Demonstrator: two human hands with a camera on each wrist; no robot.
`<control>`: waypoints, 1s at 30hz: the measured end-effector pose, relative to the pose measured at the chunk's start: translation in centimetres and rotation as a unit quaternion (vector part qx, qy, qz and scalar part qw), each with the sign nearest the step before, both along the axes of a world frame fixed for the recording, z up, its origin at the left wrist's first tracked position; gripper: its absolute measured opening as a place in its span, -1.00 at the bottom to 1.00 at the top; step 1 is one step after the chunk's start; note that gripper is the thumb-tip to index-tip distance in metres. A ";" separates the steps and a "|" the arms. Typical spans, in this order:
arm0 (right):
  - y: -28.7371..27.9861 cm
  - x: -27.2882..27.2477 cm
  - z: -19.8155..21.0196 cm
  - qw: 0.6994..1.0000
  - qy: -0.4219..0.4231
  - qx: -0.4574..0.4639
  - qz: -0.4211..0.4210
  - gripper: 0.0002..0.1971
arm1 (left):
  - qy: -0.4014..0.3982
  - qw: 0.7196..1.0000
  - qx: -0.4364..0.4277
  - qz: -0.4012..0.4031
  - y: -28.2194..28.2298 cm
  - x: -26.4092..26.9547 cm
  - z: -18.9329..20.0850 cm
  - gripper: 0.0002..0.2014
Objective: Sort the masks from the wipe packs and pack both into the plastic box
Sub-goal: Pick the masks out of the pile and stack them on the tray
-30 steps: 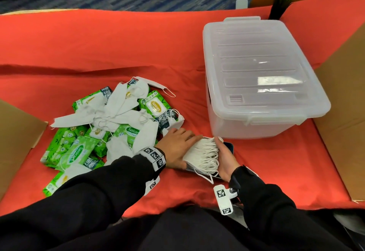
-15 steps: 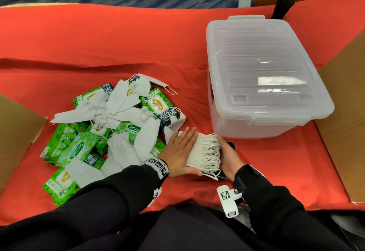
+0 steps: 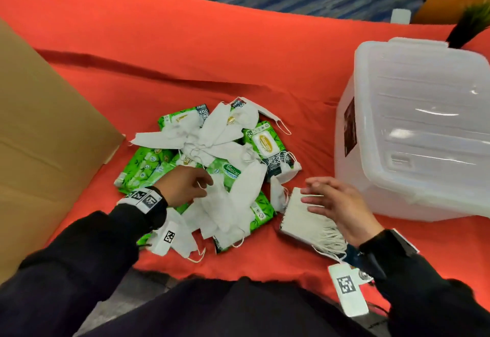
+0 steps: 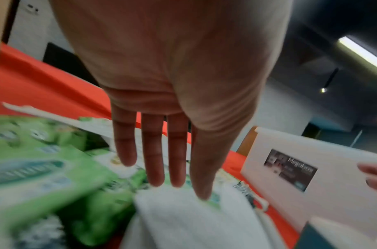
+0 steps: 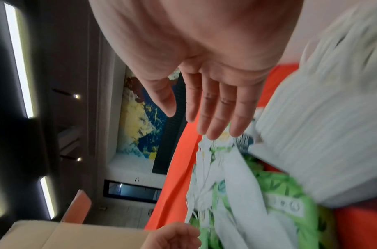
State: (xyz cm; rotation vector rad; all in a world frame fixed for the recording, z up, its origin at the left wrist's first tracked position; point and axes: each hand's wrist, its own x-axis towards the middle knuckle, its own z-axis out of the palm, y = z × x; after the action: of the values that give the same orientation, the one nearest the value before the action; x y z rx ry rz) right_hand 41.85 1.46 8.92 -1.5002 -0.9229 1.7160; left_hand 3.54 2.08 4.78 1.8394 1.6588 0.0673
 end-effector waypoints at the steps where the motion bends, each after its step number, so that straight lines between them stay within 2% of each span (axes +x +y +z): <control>1: 0.6 -2.2 -0.4 1.000 0.001 -0.008 0.019 -0.84 | 0.041 0.999 -0.029 -0.018 -0.1 -1.7 0.2 -0.76; 5: 1.5 -10.2 -3.5 0.990 -0.031 -0.068 0.123 -0.72 | 0.159 0.978 -0.101 -0.094 -0.5 -5.2 -0.9 -0.53; 8: 1.2 -14.9 -6.8 0.963 -0.144 -0.064 0.217 -0.50 | 0.212 0.959 -0.112 -0.151 -1.1 -6.4 -2.9 -0.34; 10: 1.1 -17.2 -8.7 0.921 -0.268 -0.011 0.283 -0.35 | 0.243 0.943 -0.081 -0.211 -1.3 -6.8 -4.0 -0.34; 12: 1.3 -18.5 -9.9 0.855 -0.387 0.050 0.340 -0.28 | 0.231 0.944 -0.057 -0.229 -1.1 -7.2 -4.5 -0.47; 14: 2.0 -19.0 -10.2 0.813 -0.435 0.068 0.381 -0.39 | 0.186 0.959 -0.064 -0.206 -0.3 -7.8 -4.4 -0.59; 16: 3.3 -18.6 -10.2 0.803 -0.451 0.056 0.386 -0.66 | 0.153 0.969 -0.071 -0.183 0.8 -8.5 -4.2 -0.68; 17: 4.1 -18.1 -10.0 0.803 -0.460 0.047 0.376 -0.74 | 0.141 0.973 -0.065 -0.172 1.3 -8.9 -4.0 -0.72; 19: 5.9 -17.0 -9.4 0.816 -0.474 0.043 0.329 -0.79 | 0.109 0.985 -0.033 -0.132 2.6 -9.9 -3.7 -0.78; 22: 8.1 -15.3 -7.5 0.851 -0.454 0.042 0.260 -0.75 | 0.040 0.998 0.018 -0.045 4.5 -11.2 -3.0 -0.86; 25: 9.4 -14.3 -5.3 0.923 -0.346 0.025 0.168 -0.93 | -0.068 0.996 0.017 0.054 6.1 -12.6 -2.4 -0.92; 27: 9.8 -14.2 -4.2 0.962 -0.261 -0.001 0.076 -0.85 | -0.140 0.983 -0.002 0.116 6.5 -12.9 -2.2 -0.83; 29: 9.9 -14.4 -4.0 0.984 -0.172 -0.038 -0.010 -0.83 | -0.214 0.961 -0.022 0.175 6.5 -12.6 -2.1 -0.73; 30: 9.6 -14.6 -4.0 0.989 -0.123 -0.058 -0.050 -0.78 | -0.265 0.941 -0.032 0.210 6.3 -12.2 -1.9 -0.70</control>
State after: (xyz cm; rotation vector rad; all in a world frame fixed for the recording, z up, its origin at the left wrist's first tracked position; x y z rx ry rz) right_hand 27.24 11.10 4.93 -1.8340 -0.8668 1.5593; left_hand -8.70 8.35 2.90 1.2383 1.5948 0.6275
